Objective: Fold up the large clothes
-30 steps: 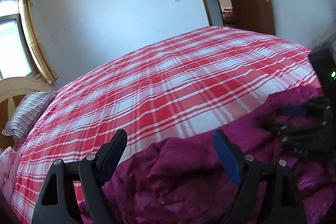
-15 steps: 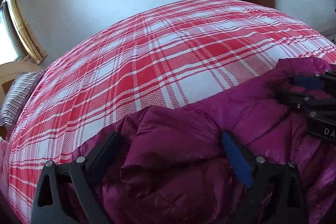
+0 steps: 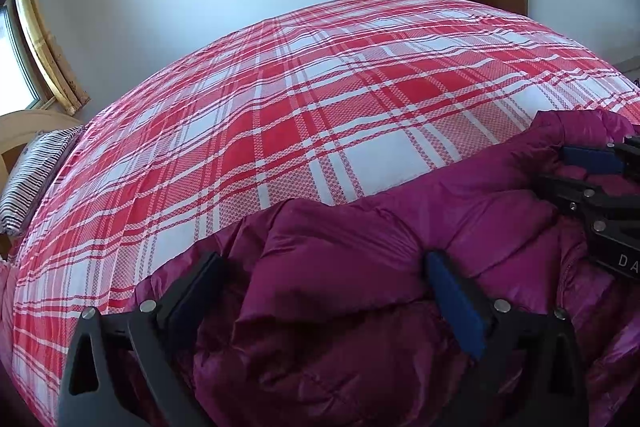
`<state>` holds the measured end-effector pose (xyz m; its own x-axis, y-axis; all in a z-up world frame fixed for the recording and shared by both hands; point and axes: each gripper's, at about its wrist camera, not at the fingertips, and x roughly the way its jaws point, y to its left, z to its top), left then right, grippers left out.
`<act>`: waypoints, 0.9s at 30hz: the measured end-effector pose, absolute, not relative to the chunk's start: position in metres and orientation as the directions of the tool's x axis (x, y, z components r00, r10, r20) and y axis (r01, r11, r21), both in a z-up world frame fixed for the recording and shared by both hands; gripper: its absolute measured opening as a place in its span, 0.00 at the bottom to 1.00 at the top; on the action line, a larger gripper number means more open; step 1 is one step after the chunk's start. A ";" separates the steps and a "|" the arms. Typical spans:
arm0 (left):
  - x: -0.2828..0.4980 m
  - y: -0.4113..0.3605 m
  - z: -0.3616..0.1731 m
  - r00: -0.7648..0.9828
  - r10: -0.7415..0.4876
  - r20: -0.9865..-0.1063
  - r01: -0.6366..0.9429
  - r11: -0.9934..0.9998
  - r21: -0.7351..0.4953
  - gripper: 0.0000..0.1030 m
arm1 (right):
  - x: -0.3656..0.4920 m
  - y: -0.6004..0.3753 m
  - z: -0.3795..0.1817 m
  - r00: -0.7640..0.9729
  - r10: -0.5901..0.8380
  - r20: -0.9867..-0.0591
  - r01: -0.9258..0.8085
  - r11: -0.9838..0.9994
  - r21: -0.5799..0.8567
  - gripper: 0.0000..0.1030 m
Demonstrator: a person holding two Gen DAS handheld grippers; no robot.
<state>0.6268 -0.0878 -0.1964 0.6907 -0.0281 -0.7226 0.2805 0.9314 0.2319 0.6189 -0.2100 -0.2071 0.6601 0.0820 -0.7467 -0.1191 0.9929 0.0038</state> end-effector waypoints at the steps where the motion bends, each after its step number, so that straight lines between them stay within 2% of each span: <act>1: 0.627 -0.088 -0.197 0.691 -0.028 -0.723 0.281 0.931 0.232 0.99 | 0.619 -0.210 -0.207 0.660 0.080 -0.747 -0.119 0.993 0.001 0.45; 12: 0.627 -0.089 -0.198 0.685 -0.029 -0.728 0.281 0.933 0.227 0.99 | 0.620 -0.208 -0.207 0.659 0.078 -0.748 -0.119 0.993 -0.002 0.45; 23: 0.627 -0.093 -0.198 0.695 0.006 -0.719 0.275 0.921 0.274 0.99 | 0.620 -0.207 -0.208 0.654 0.065 -0.754 -0.121 0.993 -0.019 0.45; 27: 0.625 -0.092 -0.178 0.693 0.020 -0.720 0.288 0.909 0.302 0.99 | 0.622 -0.204 -0.205 0.641 0.053 -0.766 -0.137 0.989 -0.046 0.46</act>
<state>0.6250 -0.0922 -0.1776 0.6933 0.0203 -0.7204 0.2875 0.9088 0.3023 0.6223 -0.2038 -0.2047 0.6407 0.0535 -0.7659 -0.1374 0.9895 -0.0458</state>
